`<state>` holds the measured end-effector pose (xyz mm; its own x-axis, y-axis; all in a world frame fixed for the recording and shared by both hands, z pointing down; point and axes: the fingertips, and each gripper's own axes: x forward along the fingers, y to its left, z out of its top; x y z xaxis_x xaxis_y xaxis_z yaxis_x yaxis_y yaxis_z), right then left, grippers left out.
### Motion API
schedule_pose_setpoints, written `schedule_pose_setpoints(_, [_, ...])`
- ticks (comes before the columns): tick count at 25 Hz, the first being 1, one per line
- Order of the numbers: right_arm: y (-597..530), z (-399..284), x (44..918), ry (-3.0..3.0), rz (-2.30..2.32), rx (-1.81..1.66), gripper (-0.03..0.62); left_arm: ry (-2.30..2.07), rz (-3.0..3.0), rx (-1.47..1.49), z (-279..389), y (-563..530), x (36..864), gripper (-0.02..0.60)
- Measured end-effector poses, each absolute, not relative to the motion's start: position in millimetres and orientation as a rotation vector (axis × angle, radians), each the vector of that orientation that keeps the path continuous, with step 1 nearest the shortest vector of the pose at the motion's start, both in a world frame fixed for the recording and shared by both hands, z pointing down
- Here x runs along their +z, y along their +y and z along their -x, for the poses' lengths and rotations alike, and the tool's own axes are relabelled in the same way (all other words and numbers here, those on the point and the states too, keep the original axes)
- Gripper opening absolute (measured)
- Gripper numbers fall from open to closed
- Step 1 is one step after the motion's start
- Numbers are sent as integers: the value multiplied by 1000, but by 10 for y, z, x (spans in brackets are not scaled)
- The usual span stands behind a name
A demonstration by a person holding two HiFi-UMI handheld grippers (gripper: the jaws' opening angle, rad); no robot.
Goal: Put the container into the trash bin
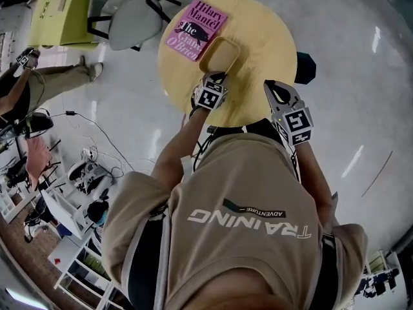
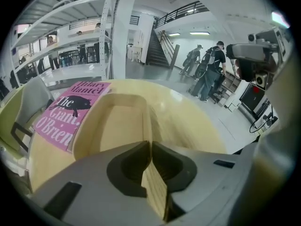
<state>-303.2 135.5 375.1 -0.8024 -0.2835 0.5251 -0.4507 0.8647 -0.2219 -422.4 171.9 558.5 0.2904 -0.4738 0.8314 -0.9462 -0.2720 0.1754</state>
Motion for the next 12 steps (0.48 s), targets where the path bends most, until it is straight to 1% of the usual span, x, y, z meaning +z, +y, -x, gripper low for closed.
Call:
schedule_pose_setpoints(5, [1416, 2965, 3732, -2554, -540, 441, -3, -1316, -1879, 855, 4246, 1717, 5534, 28])
schedule_pose_setpoints(12, [1503, 3022, 3659, -2590, -515, 397, -3, -1417, -1841, 659, 4402, 1697, 5175, 23])
